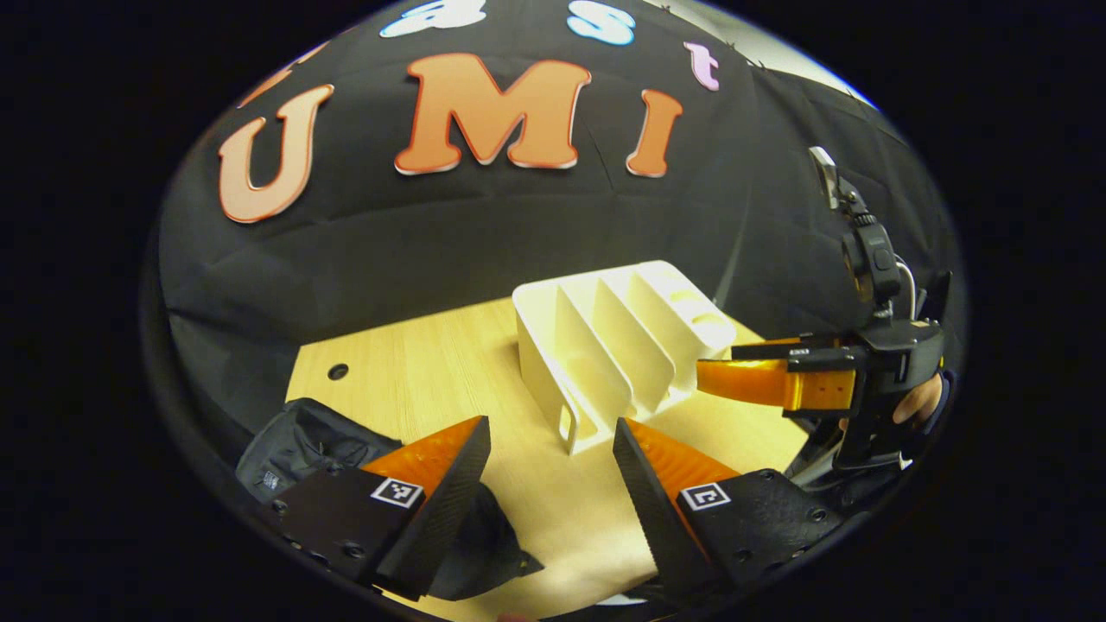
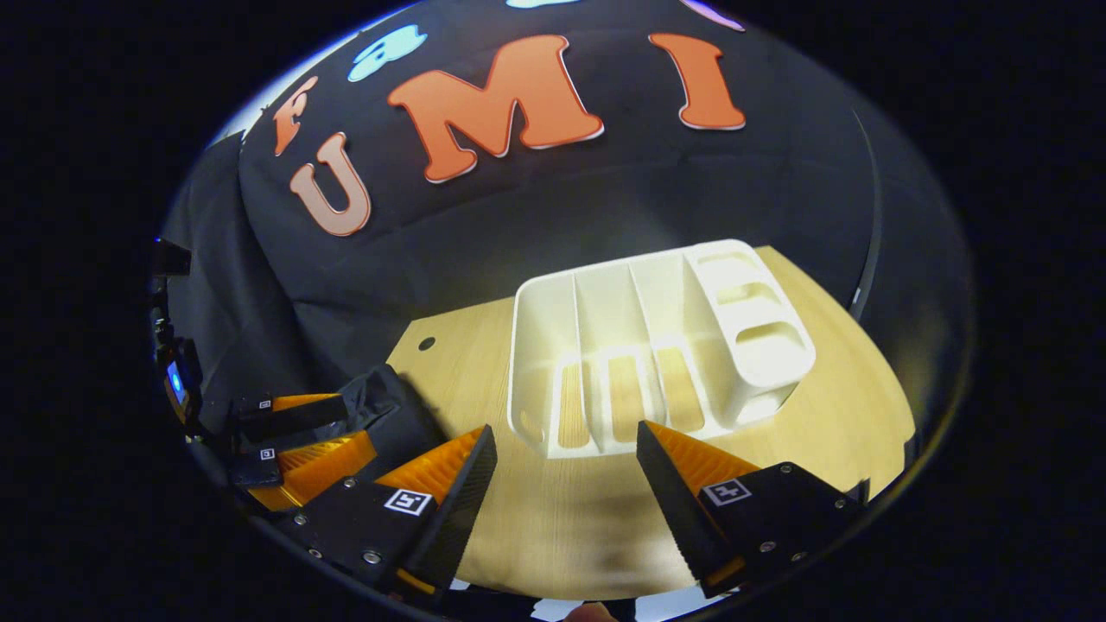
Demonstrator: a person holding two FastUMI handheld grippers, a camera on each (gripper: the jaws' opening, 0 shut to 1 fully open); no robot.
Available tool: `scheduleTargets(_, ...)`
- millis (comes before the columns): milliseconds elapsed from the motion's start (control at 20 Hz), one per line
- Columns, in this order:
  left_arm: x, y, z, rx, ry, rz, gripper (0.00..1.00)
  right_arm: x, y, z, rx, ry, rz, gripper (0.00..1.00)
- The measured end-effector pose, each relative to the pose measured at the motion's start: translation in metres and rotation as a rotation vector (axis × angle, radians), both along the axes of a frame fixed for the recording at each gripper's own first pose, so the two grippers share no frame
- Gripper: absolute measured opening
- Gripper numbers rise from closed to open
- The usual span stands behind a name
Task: Open the schoolbag, grab two books from the bookshelf and put them into the schoolbag.
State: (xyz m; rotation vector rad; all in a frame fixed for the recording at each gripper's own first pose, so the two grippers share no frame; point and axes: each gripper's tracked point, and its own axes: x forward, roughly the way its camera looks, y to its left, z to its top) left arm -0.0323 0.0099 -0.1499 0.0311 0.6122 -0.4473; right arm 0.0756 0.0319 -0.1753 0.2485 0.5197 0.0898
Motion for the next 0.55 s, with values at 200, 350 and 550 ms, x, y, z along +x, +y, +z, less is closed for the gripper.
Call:
scheduleTargets(200, 0.000, -0.012, 0.038, -0.043, -0.149, 0.144, 0.95, 0.002, -0.029, 0.047, -0.068, -0.142, -0.003, 0.98)
scheduleTargets(350, -0.006, -0.025, 0.073, -0.090, -0.210, 0.205, 0.97, -0.001, -0.044, 0.070, -0.104, -0.223, -0.008, 0.98)
scheduleTargets(550, -0.010, -0.024, 0.088, -0.084, -0.269, 0.274, 0.96, -0.008, -0.054, 0.089, -0.127, -0.284, -0.006, 0.97)
